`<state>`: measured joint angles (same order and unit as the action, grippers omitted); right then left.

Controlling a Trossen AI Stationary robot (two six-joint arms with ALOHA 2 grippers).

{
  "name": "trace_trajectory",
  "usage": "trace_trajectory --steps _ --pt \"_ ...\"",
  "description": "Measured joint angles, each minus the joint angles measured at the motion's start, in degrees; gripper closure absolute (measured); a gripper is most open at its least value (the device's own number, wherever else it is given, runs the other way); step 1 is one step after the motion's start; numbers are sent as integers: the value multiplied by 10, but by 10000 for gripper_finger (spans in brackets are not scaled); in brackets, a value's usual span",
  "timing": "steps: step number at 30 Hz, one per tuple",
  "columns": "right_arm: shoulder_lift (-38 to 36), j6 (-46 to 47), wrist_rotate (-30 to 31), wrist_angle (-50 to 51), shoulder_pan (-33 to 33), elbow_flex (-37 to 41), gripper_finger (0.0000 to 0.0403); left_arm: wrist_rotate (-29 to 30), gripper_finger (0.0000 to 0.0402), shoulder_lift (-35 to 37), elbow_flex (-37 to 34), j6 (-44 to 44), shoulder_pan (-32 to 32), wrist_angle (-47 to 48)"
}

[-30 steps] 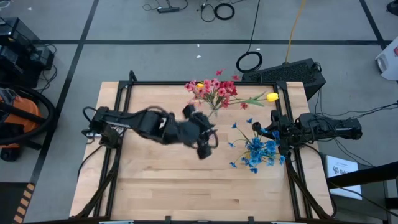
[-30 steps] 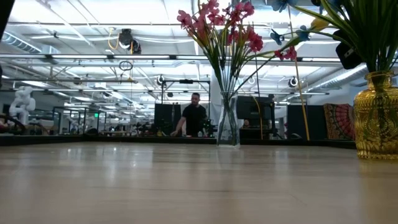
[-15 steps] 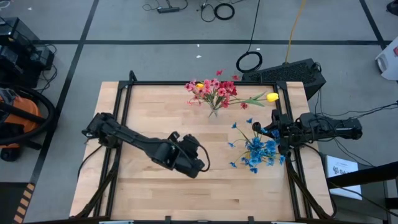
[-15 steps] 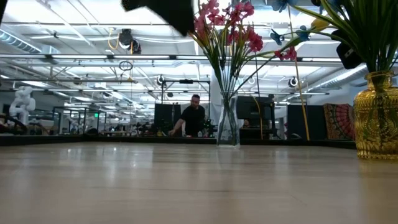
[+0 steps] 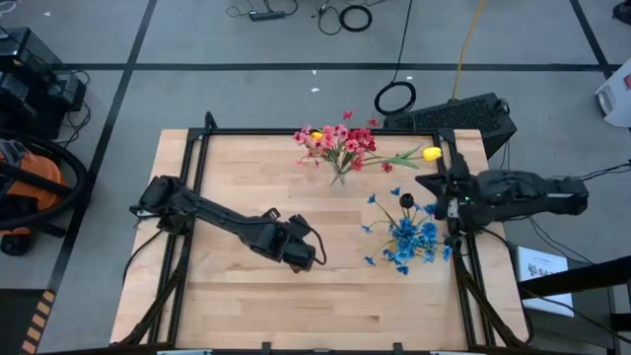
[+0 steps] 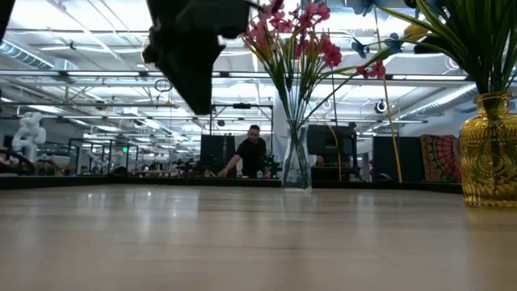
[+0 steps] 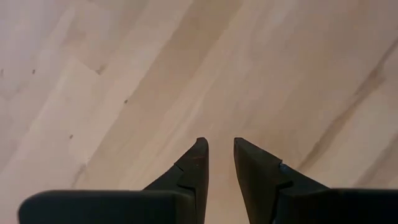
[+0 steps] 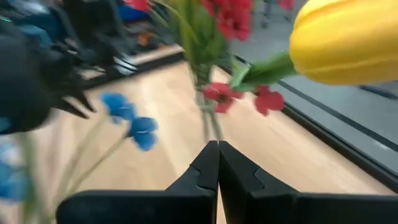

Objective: Sort flowers into vase by color
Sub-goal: Put the yellow flower into the transparent vase

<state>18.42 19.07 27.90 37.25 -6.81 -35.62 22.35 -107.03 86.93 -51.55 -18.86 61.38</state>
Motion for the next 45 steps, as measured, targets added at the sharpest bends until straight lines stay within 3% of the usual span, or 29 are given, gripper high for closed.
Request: trace_trajectory --steps 5,8,15,22,26,30,36,40,45 --pt "88 84 68 84 8 -49 403 -25 318 19 -61 66 14 -76" --pt "107 133 73 143 16 -76 403 -32 318 53 -129 91 22 -178" --pt "61 199 74 199 20 -84 403 -29 318 190 -338 105 32 -405" --pt "28 180 167 137 20 -84 403 -2 318 318 -512 99 34 -631" --pt "46 116 204 49 24 -84 403 3 318 349 -538 95 40 -651" --pt "77 58 203 -34 32 -84 403 2 318 353 -538 106 47 -654" --pt "135 3 180 -134 44 -83 403 -4 318 353 -538 120 47 -653" --pt "186 -56 134 -219 61 -83 403 -12 318 353 -538 132 48 -652" --pt "248 -51 105 -234 89 -83 403 -26 318 353 -538 144 55 -650"
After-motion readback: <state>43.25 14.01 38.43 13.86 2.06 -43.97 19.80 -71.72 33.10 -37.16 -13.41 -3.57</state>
